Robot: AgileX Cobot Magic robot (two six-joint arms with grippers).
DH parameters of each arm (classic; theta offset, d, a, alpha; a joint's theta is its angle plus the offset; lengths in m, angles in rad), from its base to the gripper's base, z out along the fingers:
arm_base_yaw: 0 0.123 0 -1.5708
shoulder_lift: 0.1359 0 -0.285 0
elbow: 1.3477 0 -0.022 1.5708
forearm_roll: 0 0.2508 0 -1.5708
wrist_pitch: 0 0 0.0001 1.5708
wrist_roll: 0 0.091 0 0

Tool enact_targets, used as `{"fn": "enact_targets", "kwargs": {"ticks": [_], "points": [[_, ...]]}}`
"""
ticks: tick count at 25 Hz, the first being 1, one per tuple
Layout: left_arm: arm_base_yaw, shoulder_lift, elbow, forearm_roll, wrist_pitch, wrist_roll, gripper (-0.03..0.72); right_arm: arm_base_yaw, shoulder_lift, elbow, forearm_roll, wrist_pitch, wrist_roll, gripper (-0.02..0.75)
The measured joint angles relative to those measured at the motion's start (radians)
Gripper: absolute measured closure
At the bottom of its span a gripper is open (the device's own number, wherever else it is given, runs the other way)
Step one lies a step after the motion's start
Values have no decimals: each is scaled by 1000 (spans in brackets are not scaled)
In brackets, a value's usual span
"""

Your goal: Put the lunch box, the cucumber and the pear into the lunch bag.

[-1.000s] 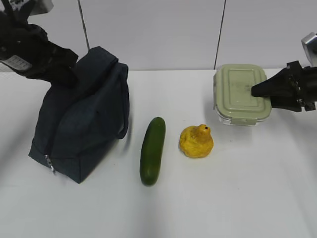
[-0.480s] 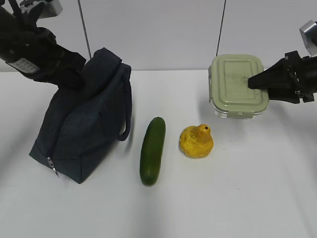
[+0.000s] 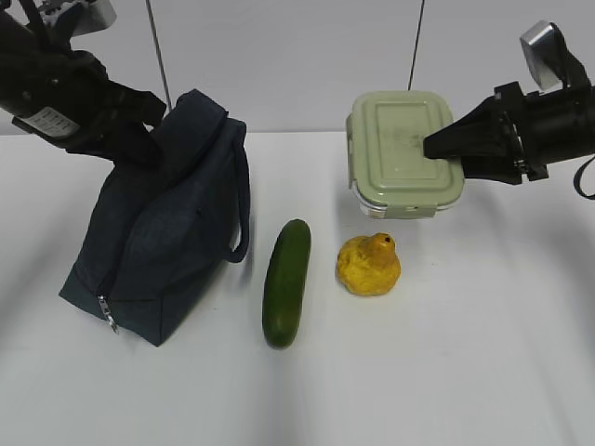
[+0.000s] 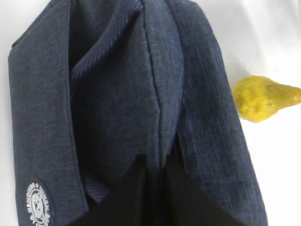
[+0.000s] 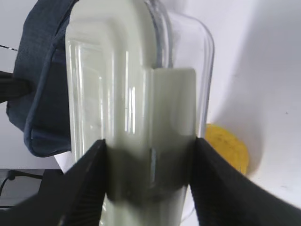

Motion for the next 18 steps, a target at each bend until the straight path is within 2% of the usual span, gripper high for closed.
{"fn": "enact_targets", "kwargs": {"ticks": [5,9,18], "points": [[0,0,0,-30,-3,-12,676,66,0,0,66,2,2,345],[0,0,0,-66,-9,-17,676,85,0,0,90,5,2,345],[-3,0,0,-74,-14,-17,676,128,-24,0,129,5,5,345]]}}
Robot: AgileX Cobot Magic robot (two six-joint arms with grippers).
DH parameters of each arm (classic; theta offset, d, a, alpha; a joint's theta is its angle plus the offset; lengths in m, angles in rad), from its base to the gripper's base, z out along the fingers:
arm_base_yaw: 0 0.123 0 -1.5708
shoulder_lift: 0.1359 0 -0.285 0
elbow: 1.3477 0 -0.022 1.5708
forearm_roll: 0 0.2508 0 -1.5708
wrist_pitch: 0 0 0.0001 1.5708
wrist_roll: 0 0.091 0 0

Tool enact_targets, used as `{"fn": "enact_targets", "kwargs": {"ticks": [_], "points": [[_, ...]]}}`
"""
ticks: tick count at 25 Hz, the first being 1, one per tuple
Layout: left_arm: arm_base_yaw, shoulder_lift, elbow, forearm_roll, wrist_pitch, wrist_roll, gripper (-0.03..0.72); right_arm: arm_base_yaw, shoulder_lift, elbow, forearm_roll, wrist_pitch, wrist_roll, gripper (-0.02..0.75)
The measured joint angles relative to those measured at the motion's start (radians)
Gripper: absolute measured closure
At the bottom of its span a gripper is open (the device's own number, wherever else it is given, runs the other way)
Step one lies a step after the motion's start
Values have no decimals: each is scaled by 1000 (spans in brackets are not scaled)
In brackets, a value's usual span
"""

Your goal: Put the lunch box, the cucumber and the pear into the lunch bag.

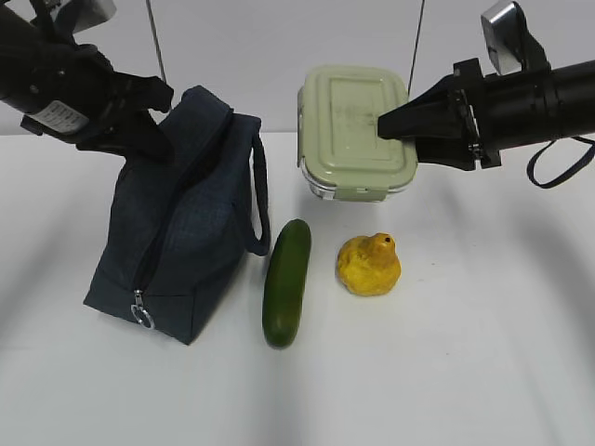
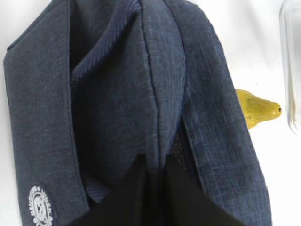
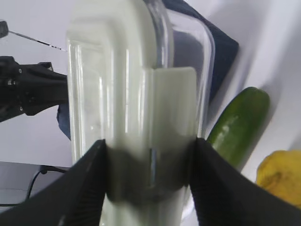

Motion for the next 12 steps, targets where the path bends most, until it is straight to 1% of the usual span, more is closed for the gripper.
{"fn": "enact_targets", "kwargs": {"ticks": [7,12], "points": [[-22,0,0,-1,-10,0,676,36,-5,-53,7,2,34,345],[-28,0,0,-7,-17,0,676,65,-5,-150,7,4,77,345]]}}
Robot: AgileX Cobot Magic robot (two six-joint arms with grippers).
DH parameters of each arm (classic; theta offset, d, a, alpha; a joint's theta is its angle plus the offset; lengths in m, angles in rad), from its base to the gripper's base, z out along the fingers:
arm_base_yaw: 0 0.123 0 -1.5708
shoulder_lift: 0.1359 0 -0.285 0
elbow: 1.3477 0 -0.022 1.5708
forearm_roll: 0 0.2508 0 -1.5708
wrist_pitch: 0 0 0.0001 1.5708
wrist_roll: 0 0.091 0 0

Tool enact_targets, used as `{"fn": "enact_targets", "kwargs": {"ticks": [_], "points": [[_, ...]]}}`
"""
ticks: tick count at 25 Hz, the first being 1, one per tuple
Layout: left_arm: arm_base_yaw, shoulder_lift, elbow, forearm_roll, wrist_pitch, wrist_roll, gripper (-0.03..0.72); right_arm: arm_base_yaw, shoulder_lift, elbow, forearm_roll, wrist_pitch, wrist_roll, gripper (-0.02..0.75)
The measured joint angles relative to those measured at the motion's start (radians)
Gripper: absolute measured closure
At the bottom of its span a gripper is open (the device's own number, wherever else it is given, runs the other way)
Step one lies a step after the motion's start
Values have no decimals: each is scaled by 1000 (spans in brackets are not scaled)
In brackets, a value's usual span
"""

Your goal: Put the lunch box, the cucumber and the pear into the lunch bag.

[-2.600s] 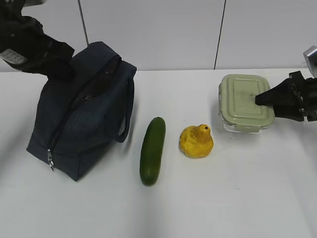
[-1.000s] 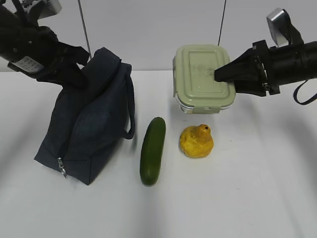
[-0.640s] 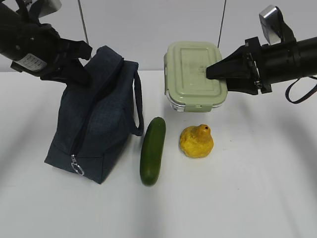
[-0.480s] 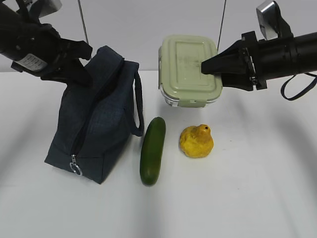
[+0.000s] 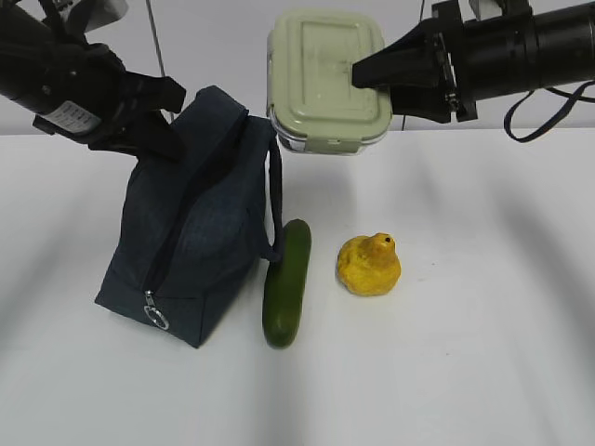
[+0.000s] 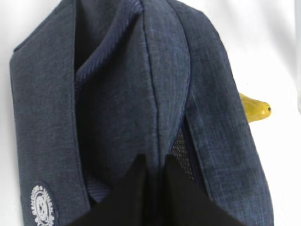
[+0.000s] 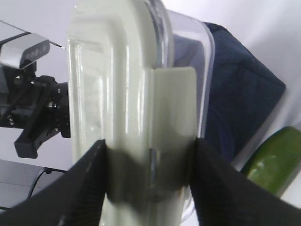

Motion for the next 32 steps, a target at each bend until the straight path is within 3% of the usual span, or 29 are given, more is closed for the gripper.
{"fn": "enact_targets", "kwargs": {"ticks": [6,13,27,32], "points": [[0,0,0,-1,-5,-16,676,56,0,-40,0,3,10,345],[-1,0,0,-2,-9,-31,676,139,0,-42,0,-105,13,345],[-1,0,0,-31,-21,-34,676,221,0,-42,43,-308,-18,345],[-1,0,0,-32,-26,-34,676,221,3,-42,-16,-326,-4,345]]}}
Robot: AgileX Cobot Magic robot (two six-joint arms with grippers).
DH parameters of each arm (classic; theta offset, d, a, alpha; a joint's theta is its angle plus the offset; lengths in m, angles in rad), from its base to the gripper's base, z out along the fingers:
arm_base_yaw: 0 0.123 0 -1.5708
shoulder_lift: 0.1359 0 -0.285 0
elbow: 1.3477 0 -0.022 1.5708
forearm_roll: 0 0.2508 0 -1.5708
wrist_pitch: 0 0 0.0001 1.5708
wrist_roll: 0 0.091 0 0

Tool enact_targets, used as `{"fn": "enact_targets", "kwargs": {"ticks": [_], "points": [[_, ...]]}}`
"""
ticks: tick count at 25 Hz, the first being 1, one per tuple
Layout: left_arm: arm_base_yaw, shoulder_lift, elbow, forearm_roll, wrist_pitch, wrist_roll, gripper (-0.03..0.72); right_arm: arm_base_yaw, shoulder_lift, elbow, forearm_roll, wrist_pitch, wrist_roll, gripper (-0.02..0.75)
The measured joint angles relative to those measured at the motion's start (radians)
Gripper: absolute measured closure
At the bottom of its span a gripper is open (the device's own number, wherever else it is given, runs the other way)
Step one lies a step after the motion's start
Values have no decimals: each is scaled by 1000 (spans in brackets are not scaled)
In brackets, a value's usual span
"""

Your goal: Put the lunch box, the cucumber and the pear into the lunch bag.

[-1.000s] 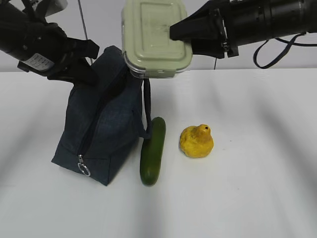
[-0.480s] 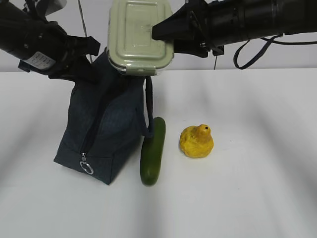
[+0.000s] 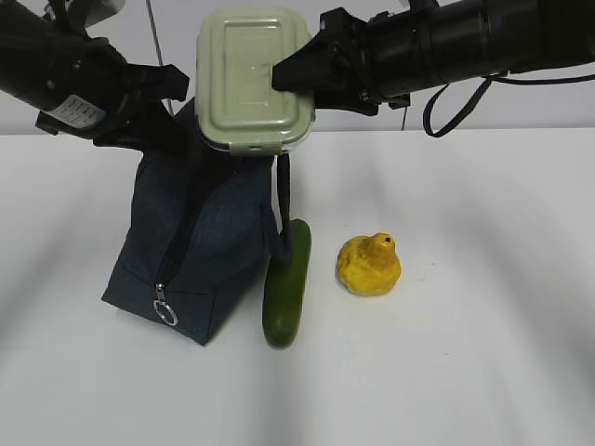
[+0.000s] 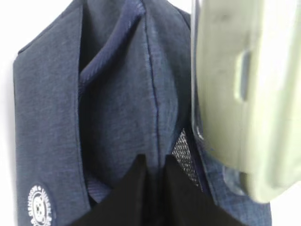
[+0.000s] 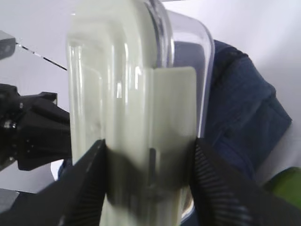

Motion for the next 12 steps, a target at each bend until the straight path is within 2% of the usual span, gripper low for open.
{"fn": "enact_targets", "kwargs": {"ticks": [12], "points": [[0,0,0,-5,-25,-1,676,0,1,0,-193,2,137,345]]}}
